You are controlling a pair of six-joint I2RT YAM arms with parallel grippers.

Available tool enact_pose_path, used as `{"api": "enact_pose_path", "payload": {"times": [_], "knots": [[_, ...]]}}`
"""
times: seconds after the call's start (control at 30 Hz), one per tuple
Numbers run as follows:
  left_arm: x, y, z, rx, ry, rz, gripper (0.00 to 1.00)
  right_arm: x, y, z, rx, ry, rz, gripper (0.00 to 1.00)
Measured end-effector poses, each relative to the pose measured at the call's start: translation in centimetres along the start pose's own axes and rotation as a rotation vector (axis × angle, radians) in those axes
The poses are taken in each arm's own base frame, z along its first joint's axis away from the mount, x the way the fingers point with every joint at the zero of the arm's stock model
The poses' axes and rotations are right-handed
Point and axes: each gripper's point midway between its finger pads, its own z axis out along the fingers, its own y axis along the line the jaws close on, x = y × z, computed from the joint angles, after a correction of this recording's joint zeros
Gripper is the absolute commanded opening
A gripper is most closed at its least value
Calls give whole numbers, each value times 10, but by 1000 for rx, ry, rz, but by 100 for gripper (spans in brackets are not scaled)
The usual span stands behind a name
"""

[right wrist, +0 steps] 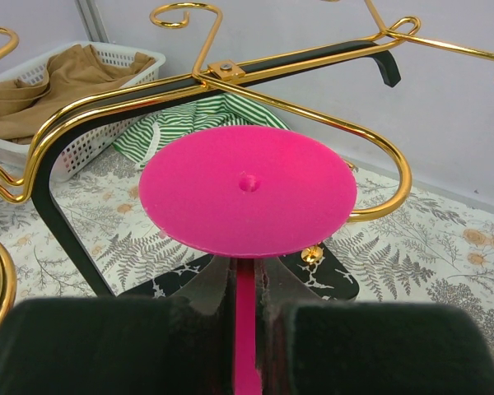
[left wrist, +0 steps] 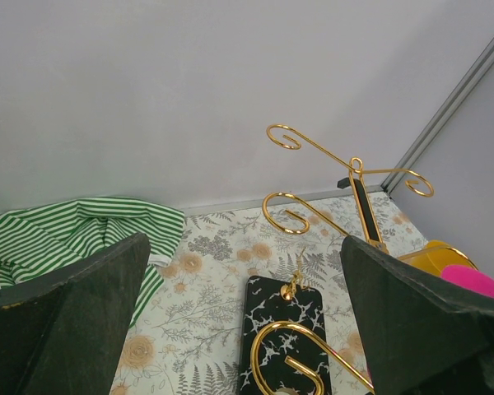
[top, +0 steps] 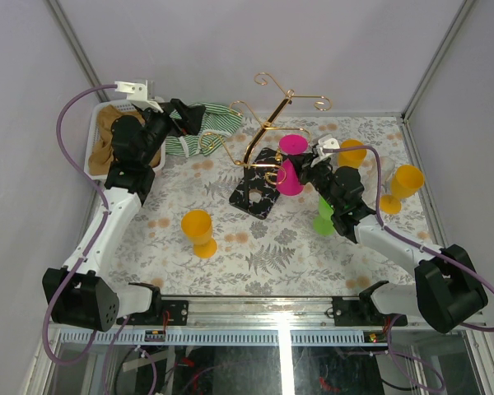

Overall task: Place the wine glass upside down on the wine glass rack
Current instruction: Turn the wine glass upside down at the wine rack.

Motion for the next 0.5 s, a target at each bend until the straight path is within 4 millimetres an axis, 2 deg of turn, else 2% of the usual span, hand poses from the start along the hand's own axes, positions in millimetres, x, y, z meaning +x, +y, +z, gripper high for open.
{"api": "enact_pose_path", "payload": {"times": [0.5], "knots": [[-1,1,0,-9,-3,1,100,0,0,0,0,0,0,0]]}}
